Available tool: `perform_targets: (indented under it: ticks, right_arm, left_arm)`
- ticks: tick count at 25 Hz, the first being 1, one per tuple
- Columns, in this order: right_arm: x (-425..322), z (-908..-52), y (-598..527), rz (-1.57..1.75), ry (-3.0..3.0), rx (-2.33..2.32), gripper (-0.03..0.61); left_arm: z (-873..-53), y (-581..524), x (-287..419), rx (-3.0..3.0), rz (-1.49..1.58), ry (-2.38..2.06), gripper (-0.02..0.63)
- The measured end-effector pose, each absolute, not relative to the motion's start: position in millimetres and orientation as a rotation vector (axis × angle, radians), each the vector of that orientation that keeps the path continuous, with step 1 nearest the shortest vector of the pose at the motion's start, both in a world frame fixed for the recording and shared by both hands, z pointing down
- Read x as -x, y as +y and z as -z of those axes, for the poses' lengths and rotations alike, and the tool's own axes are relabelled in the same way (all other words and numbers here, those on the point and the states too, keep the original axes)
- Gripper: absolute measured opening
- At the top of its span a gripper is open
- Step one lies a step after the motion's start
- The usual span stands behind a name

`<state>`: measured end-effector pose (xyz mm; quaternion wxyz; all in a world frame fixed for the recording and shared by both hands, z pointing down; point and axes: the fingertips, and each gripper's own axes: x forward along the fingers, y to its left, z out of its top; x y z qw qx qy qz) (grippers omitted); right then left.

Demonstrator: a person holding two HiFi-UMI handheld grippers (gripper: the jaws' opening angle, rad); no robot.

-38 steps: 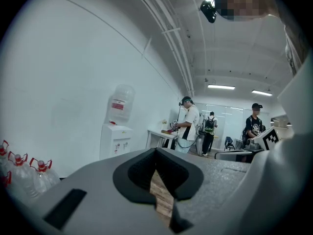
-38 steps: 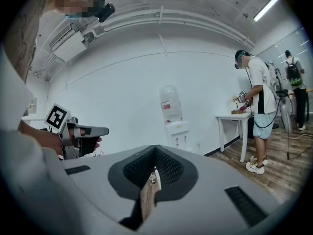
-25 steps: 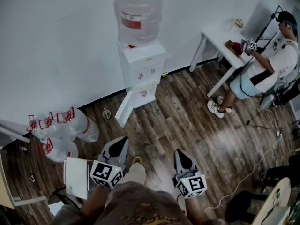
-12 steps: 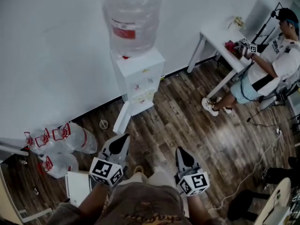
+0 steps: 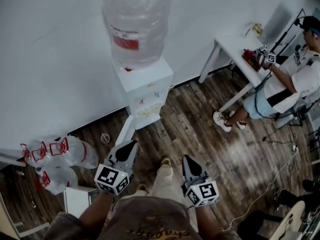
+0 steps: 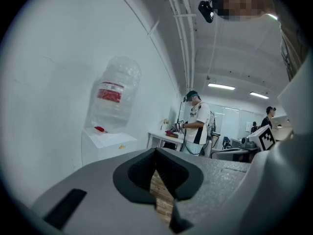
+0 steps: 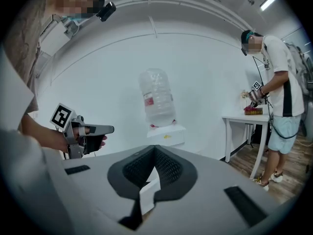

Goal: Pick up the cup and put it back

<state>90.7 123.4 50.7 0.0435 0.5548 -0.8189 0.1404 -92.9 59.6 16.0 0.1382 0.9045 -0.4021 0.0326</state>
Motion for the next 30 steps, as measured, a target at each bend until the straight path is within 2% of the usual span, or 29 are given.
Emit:
perform_targets:
  ticks: [7, 12, 30]
  right_arm:
    - [-112.5, -80.2, 52.6, -0.422, -2.527, -1.63, 0.0]
    - [-127.1, -130.7, 14.4, -0.45, -2.537, -1.611, 0.0]
    - [-173.1, -355.0, -81.5, -0.346, -2.535, -1.637, 0.0]
  left_arm:
    - [-51.0, 7.6, 71.9, -2.606, -0.109, -1.219, -0.002]
    - [-93.4, -32.6, 56.4, -2.609, -0.098, -1.24, -0.002]
    - [-329.5, -112.5, 19.4, -2.65, -0.142, -1.219, -0.002]
